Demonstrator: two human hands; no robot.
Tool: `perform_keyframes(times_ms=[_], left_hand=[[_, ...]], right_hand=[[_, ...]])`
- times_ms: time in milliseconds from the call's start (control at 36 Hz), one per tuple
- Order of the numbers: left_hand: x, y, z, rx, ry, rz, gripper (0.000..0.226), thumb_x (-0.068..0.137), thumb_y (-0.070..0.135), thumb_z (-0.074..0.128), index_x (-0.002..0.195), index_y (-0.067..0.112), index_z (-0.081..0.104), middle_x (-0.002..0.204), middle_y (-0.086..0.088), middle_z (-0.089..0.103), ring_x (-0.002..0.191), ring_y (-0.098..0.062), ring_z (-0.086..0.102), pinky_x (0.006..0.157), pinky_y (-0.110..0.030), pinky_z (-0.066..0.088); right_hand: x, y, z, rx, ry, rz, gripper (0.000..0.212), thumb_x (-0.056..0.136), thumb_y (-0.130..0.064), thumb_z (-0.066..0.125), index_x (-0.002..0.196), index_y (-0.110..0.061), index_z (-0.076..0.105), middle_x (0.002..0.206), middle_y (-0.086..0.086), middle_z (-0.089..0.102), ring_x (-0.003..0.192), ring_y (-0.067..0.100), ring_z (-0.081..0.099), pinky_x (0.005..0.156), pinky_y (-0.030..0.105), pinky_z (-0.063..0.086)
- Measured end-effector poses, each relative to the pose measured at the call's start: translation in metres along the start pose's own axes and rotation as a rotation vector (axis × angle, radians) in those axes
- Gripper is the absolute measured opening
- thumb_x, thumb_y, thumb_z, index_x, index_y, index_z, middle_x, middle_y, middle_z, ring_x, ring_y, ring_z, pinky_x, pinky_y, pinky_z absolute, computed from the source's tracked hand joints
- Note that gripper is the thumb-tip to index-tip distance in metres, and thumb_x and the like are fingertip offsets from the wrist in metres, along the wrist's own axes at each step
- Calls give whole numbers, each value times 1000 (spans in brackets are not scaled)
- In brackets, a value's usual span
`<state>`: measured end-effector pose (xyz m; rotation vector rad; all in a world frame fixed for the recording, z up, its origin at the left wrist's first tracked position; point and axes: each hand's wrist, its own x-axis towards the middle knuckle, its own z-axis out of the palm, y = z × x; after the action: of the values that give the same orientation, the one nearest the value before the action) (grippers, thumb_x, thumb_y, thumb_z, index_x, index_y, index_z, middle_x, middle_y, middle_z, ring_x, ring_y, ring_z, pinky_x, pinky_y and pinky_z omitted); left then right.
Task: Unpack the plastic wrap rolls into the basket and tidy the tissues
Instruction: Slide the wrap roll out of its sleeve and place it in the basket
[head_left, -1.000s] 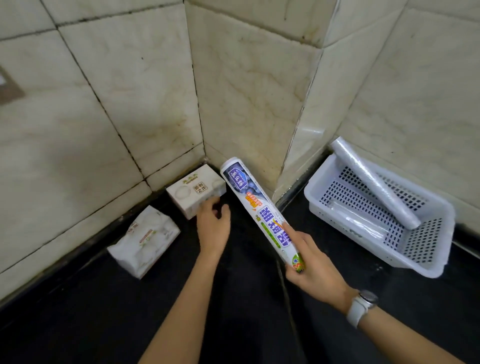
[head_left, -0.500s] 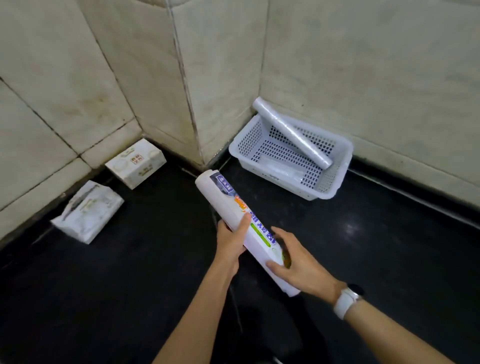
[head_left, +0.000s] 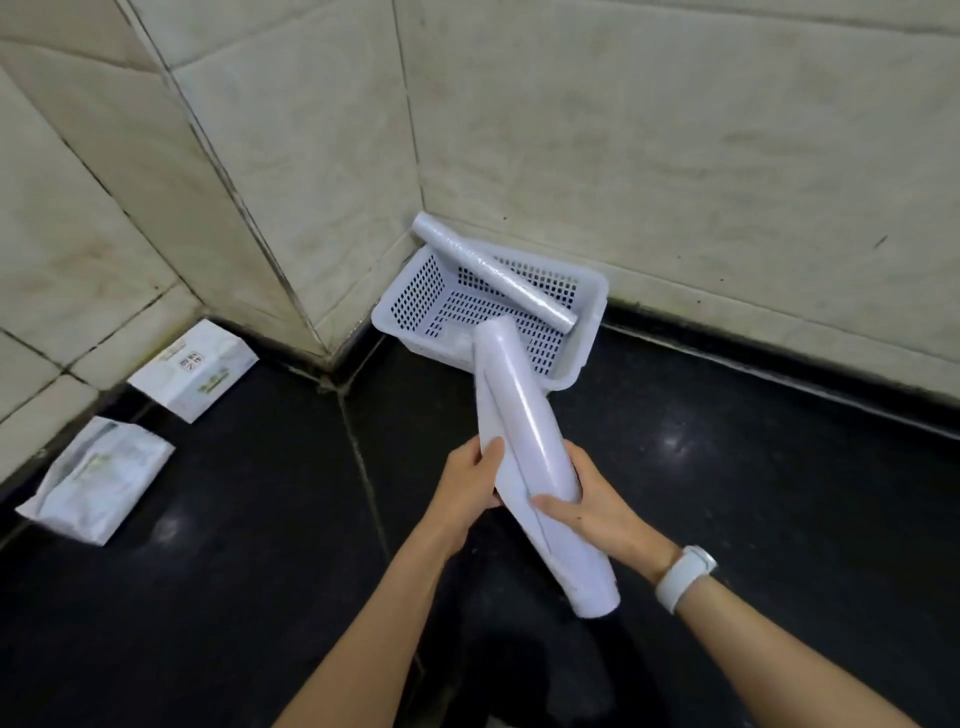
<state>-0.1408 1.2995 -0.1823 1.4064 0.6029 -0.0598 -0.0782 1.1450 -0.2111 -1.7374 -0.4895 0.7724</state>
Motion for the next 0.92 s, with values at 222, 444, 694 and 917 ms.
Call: perform_keyframes(times_ms=[222, 444, 694, 917], left_hand=[[-1, -5, 4, 177, -82, -4, 24, 98, 29, 41, 90, 32, 64, 91, 9, 70, 76, -1, 68, 61, -16, 54], [8, -14, -18, 128, 184, -28, 30, 97, 22, 39, 79, 26, 62, 89, -1, 68, 77, -14, 62, 65, -26, 51], [26, -46, -50, 193, 282, -267, 19, 93, 20, 49, 102, 7, 60, 106, -16, 68, 87, -24, 66, 70, -38, 57], [38, -53, -47, 205, 220, -379, 75, 90, 23, 56, 149, 11, 12, 153, -13, 26, 130, -28, 42, 101, -39, 45]], right_hand=[[12, 10, -7, 170, 226, -2, 39, 73, -20, 77, 104, -33, 57, 101, -6, 67, 91, 7, 67, 70, 24, 58], [20, 26, -13, 1, 291, 95, 55, 72, -37, 72, 117, -23, 46, 105, -1, 61, 93, 14, 62, 76, 35, 56], [20, 31, -27, -186, 379, 107, 63, 72, -34, 69, 124, -32, 33, 100, -17, 48, 82, -5, 50, 63, 8, 34], [31, 14, -27, -230, 359, 72, 58, 74, -34, 66, 118, -42, 29, 98, -25, 43, 85, -4, 50, 63, 11, 36]])
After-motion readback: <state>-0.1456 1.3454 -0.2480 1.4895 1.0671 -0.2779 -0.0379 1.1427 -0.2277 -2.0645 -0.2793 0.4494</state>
